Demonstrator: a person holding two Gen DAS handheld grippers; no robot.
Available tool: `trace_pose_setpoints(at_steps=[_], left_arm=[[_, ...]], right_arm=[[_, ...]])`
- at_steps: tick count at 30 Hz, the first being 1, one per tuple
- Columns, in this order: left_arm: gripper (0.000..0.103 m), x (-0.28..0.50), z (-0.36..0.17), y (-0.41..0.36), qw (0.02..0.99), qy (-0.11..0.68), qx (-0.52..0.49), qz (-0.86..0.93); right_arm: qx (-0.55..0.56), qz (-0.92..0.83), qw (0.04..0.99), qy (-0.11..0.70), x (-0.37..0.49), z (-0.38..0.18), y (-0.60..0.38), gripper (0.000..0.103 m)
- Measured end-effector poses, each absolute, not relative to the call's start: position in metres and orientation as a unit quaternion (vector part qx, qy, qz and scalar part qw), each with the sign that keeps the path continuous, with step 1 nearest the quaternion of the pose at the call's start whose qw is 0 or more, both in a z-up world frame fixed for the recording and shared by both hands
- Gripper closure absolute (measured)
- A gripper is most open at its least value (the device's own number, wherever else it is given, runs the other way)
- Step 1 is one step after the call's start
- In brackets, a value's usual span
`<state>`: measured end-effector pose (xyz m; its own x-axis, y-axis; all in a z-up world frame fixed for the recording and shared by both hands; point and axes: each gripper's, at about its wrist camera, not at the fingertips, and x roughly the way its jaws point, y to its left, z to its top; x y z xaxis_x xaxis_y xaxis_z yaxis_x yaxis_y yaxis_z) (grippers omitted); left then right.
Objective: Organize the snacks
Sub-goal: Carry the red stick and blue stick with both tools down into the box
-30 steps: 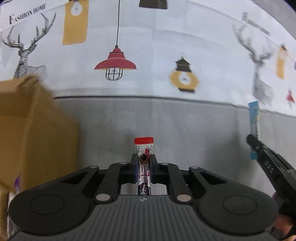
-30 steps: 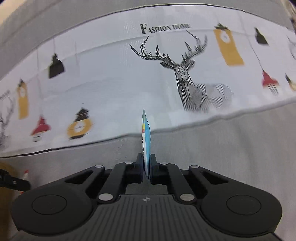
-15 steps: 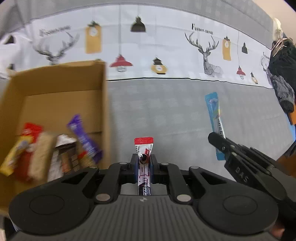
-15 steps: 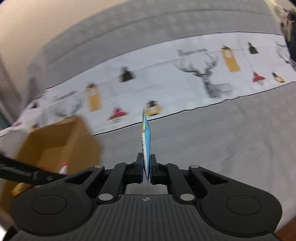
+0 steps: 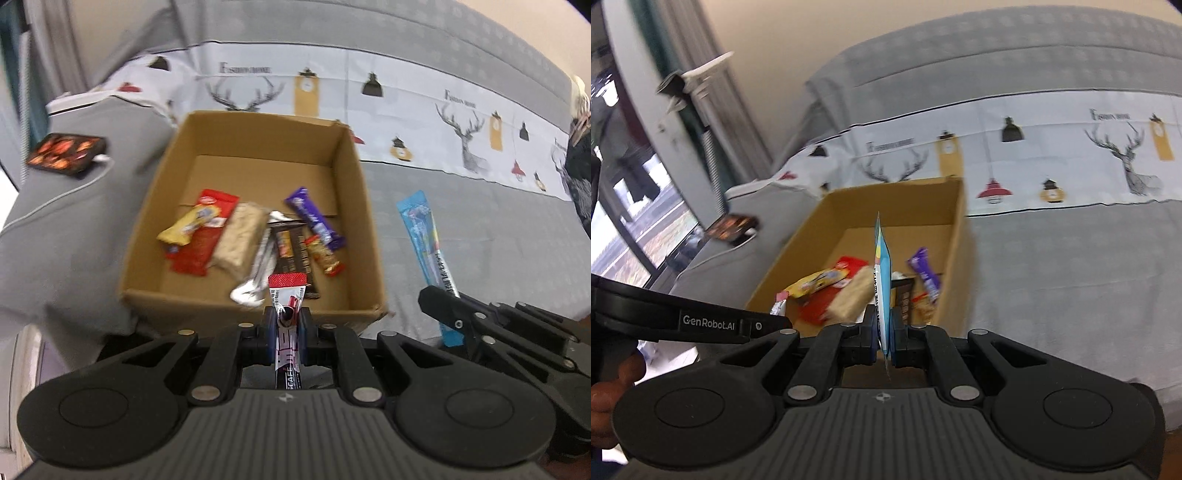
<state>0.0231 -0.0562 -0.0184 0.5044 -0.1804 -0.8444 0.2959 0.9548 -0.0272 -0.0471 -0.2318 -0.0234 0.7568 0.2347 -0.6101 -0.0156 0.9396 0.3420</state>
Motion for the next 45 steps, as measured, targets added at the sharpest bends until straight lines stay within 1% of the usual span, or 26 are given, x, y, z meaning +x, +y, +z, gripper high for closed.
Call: trace_pose_setpoints(at_steps=[8, 16, 26, 45], left_arm=[[0.09, -0.01, -0.015, -0.028, 0.879, 0.455, 0.044, -0.132], [0.09, -0.026, -0.006, -0.019, 0.888, 0.438, 0.032, -0.135], [0.09, -0.026, -0.004, -0.015, 0.889, 0.436, 0.026, -0.138], [0.09, -0.007, -0.014, -0.015, 0.882, 0.452, 0.018, -0.133]], right_arm=[[0.138, 0.061, 0.932, 0.331, -0.074, -0.012, -0.211, 0.097], [0.109, 0.066, 0.94, 0.317, -0.09, -0.003, -0.198, 0.097], [0.1, 0.066, 0.942, 0.314, -0.094, 0.0, -0.195, 0.097], [0.096, 0.062, 0.932, 0.343, -0.075, -0.011, -0.191, 0.097]])
